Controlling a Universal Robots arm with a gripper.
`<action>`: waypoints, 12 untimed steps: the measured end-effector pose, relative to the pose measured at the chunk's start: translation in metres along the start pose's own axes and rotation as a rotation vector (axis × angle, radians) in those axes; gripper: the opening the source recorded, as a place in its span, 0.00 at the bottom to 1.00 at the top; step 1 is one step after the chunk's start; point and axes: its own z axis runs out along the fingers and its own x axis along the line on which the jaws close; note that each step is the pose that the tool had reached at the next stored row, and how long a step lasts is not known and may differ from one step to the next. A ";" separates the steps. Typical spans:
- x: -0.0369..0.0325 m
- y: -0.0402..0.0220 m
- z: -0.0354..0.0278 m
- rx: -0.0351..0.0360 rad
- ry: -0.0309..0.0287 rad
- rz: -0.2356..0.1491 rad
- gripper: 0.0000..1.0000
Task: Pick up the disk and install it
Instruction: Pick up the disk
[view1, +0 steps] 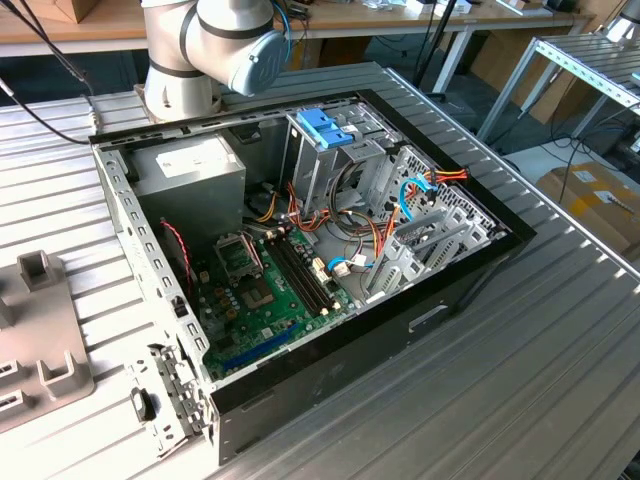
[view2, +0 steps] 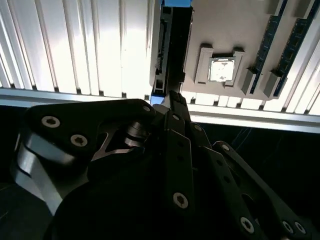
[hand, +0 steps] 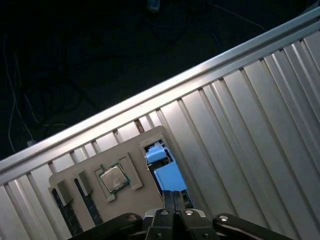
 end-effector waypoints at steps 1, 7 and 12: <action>0.0000 0.0000 0.0000 -0.0004 0.0005 -0.021 0.11; 0.0000 0.0000 0.0000 -0.0033 0.0046 -0.182 0.11; 0.0000 0.0000 0.0001 -0.0052 0.0077 -0.311 0.11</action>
